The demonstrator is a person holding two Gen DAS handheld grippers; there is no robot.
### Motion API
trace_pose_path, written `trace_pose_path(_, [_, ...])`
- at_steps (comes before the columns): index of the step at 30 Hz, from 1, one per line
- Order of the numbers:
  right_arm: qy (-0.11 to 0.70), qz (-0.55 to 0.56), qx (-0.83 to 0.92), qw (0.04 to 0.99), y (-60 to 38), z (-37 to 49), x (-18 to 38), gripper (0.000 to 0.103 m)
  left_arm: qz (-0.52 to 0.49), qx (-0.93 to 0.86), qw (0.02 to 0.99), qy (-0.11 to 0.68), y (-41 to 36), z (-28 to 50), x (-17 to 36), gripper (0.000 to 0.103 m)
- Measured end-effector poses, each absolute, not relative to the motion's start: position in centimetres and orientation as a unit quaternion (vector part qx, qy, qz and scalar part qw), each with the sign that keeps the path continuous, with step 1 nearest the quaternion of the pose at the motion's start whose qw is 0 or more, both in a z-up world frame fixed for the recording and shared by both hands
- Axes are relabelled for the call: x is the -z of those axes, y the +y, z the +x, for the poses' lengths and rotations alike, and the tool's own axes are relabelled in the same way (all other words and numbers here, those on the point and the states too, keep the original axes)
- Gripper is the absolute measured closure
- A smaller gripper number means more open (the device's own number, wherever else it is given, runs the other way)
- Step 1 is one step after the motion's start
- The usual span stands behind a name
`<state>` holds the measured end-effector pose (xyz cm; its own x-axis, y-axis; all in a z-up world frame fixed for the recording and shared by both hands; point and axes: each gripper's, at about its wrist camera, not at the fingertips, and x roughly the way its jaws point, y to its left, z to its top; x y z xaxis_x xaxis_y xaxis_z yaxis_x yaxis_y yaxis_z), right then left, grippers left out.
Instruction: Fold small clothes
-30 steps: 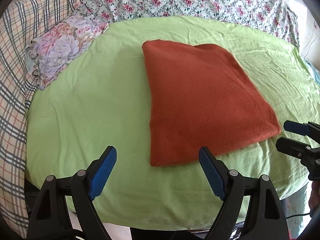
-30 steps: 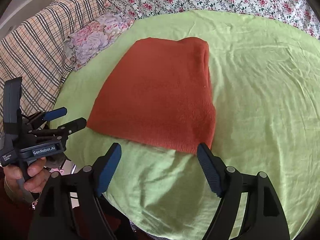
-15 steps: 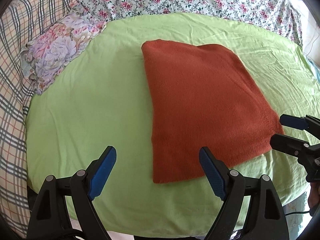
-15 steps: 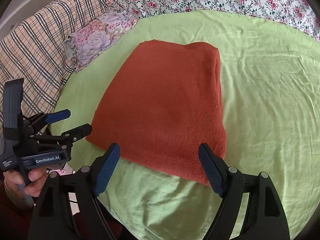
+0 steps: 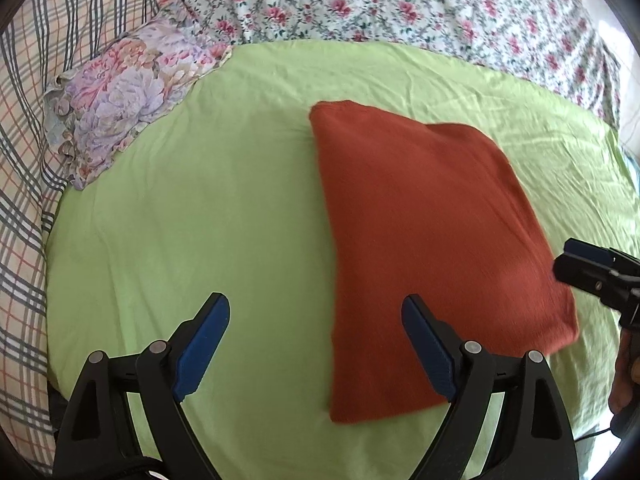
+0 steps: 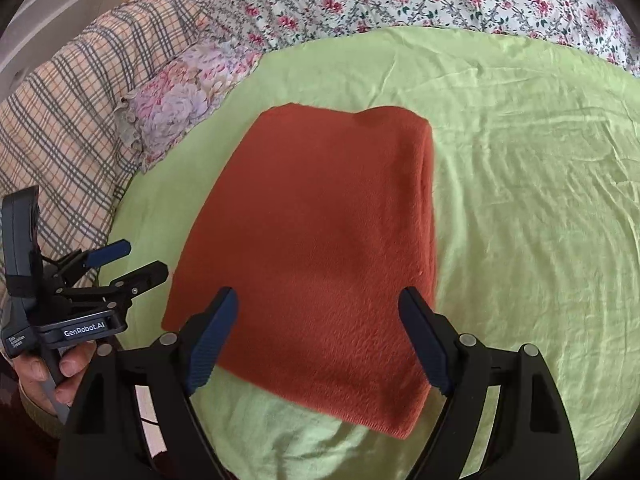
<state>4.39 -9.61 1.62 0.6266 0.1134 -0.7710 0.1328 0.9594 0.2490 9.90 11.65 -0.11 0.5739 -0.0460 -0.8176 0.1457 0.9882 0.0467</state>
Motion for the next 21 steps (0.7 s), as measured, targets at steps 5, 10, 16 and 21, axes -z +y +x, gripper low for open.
trace_pose_path(5, [0.409,0.164,0.029,0.897,-12.7,6.7,-1.6,0.02,0.01,0.072,0.881,0.468,12.7,14.2,1.0,0.014])
trace_pose_path(10, [0.4,0.182,0.06,0.896,-16.6,10.4,-0.8,0.049,-0.045,0.108,0.859,0.498,13.2,19.8,3.1,0.014])
trace_pose_path(16, [0.416,0.237,0.06,0.876,-20.2,14.8,2.2,0.082,-0.102,0.14,0.83,0.53,13.5,24.5,5.7,0.022])
trace_pose_path(21, [0.357,0.221,0.05,0.906,-19.6,13.6,-0.4,0.093,-0.07,0.151,0.848,0.504,11.8,25.1,4.8,0.051])
